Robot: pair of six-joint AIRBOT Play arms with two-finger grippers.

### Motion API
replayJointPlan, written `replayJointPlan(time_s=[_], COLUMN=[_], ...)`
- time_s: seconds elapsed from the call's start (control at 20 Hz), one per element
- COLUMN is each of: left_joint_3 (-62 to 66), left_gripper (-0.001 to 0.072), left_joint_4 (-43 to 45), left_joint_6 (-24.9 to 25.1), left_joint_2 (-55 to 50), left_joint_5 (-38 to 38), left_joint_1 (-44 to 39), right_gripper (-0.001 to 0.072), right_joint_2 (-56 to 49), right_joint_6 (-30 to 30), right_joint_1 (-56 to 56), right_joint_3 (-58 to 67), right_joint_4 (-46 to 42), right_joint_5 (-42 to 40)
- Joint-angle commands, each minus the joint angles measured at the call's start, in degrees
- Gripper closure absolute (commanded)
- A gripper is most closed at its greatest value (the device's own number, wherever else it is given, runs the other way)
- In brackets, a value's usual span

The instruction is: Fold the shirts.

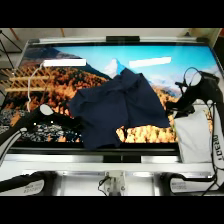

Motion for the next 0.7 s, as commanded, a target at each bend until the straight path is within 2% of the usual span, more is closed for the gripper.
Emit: replayJointPlan(time_s=[0.0,0.1,0.2,0.65], left_joint_3=[0.5,0.5,0.5,0.5], left_gripper=[0.0678,0.0677,0.0678,0.0677], left_joint_4=[0.0,0.0,0.0,1.0], left_joint_6=[0.8,0.8,0.8,0.8], left_joint_2=[2.1,3.6,4.9,5.2], left_joint_5=[0.0,-0.9,-1.0,-2.5], left_joint_1=[2.0,3.6,4.9,5.4], right_gripper=[0.0188,0.0187,0.0123,0.0123], right_joint_2=[0.1,-0.4,-2.3,-5.9], right_joint_6=[-2.0,-3.5,-3.9,-4.5], right_joint_1=[0.1,0.1,0.1,0.1], right_joint_3=[-3.1,-3.7,-3.7,-3.7], right_joint_4=[-0.1,-0.2,0.2,-0.9], right_joint_5=[-6.3,-9.5,-10.4,-14.4])
